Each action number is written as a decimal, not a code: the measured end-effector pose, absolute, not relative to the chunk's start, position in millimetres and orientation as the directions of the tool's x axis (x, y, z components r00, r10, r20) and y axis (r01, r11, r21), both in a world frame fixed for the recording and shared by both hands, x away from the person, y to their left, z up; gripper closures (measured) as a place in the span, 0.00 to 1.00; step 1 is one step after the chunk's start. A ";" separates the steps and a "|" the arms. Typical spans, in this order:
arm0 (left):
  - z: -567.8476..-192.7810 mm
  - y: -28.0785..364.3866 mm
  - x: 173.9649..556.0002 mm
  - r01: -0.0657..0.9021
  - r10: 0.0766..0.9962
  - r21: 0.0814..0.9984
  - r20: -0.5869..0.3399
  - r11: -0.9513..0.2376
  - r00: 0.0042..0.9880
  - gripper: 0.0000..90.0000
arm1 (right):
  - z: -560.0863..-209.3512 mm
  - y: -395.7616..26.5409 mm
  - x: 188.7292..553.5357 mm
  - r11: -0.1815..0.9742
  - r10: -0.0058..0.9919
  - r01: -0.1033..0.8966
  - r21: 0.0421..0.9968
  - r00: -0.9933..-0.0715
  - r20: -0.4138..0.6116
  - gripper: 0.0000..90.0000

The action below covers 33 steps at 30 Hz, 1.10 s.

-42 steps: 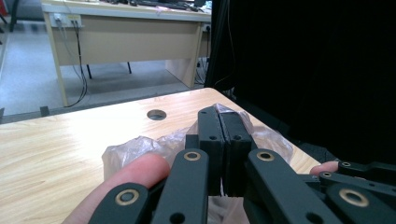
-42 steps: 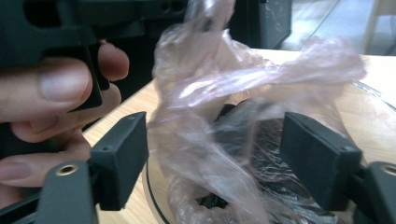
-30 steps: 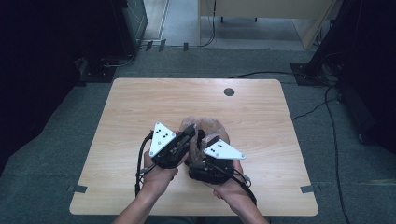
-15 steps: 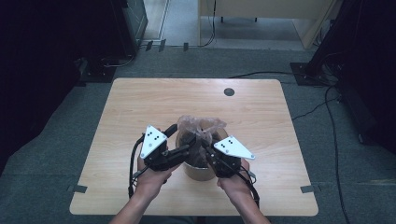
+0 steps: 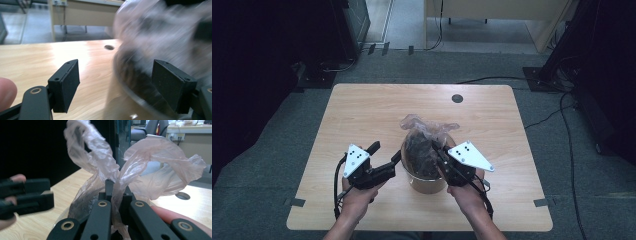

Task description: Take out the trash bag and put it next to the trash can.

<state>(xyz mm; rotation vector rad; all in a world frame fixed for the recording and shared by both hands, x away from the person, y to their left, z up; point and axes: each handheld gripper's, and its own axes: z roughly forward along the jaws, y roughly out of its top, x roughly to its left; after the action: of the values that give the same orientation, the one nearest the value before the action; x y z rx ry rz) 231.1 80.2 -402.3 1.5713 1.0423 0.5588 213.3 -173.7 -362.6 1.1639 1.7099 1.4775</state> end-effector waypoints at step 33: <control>-519.2 161.9 255.6 0.646 0.981 0.758 -0.037 -0.095 0.188 0.12 | -313.4 -186.3 209.8 -0.038 0.897 0.099 0.994 -0.435 0.077 1.00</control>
<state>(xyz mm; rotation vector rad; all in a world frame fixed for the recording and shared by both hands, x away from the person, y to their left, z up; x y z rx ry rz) 255.6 161.9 -519.2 1.8168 1.5285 0.6600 209.8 -186.3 -313.4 1.0709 1.5791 1.5420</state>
